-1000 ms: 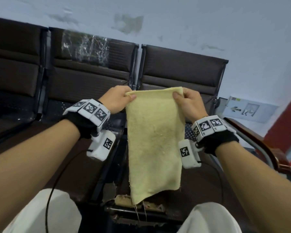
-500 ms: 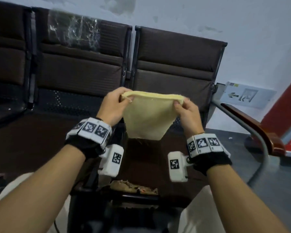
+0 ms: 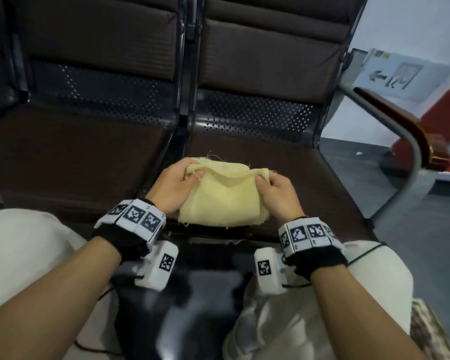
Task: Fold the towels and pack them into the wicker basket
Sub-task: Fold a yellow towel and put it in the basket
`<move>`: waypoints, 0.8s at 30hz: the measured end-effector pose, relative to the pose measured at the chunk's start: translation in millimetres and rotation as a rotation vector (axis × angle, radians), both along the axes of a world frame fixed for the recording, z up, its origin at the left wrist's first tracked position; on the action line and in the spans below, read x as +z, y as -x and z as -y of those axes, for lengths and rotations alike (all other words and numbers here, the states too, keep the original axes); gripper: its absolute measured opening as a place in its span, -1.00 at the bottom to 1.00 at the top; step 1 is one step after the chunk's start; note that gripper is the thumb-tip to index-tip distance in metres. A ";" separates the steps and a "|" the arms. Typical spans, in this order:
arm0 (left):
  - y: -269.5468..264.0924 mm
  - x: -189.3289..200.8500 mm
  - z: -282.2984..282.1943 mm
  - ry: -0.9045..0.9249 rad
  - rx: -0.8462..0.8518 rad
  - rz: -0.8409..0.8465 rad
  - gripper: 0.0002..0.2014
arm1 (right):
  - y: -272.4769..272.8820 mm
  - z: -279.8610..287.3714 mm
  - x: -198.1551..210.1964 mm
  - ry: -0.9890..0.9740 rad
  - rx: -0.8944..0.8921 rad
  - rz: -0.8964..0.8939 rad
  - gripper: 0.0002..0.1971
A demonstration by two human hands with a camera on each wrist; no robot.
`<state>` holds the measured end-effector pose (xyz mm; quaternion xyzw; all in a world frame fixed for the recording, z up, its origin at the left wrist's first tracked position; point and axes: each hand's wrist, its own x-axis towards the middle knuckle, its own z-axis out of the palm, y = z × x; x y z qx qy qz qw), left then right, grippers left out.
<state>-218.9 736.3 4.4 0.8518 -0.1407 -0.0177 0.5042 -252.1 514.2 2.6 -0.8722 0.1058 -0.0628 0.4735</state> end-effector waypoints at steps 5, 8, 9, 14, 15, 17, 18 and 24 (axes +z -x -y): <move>-55.9 -1.9 8.2 0.055 0.100 -0.004 -0.89 | -54.6 7.8 2.7 0.115 0.023 -0.017 -0.72; -93.2 -8.7 13.5 0.067 0.130 -0.041 -0.90 | -88.3 12.6 -0.3 0.145 0.041 -0.064 -0.69; -104.3 -12.1 15.8 0.056 0.139 -0.063 -0.89 | -98.2 14.2 -2.7 0.150 0.039 -0.087 -0.68; -135.3 -32.5 19.8 -0.028 0.165 -0.325 -0.61 | -121.8 23.5 -14.4 0.274 0.054 -0.220 -0.75; -135.5 -36.5 18.6 -0.030 0.154 -0.370 -0.54 | -120.6 25.1 -15.3 0.336 0.099 -0.206 -0.73; -131.0 -43.2 15.5 -0.086 0.102 -0.375 -0.44 | -112.1 24.5 -13.9 0.490 0.262 -0.151 -0.76; -126.4 -45.5 14.0 -0.122 0.074 -0.348 -0.42 | -106.1 23.1 -12.8 0.546 0.377 -0.146 -0.79; -74.7 -43.2 7.2 -0.352 -0.209 -0.011 -0.71 | -67.6 9.4 -17.5 0.748 0.834 -0.408 -0.37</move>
